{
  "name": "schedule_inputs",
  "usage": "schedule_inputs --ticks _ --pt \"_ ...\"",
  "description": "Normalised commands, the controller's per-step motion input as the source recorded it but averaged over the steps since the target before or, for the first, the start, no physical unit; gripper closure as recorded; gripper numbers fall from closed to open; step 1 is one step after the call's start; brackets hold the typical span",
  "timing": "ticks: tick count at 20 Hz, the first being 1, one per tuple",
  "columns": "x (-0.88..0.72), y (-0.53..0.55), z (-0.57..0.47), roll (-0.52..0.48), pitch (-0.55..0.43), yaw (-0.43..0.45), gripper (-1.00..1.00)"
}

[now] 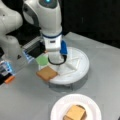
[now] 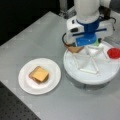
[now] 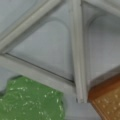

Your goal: Ingredient selection for cheeseburger or sandwich

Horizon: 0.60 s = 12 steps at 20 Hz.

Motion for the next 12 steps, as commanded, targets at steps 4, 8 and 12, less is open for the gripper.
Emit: schedule_inputs --ticks 4,8,12 --pt "0.16 -0.04 0.19 0.164 0.221 -0.383 -1.00" --pt "0.11 0.01 0.21 0.141 0.150 -0.337 -1.00" --pt "0.05 -0.03 0.30 0.100 0.136 -0.338 -1.00"
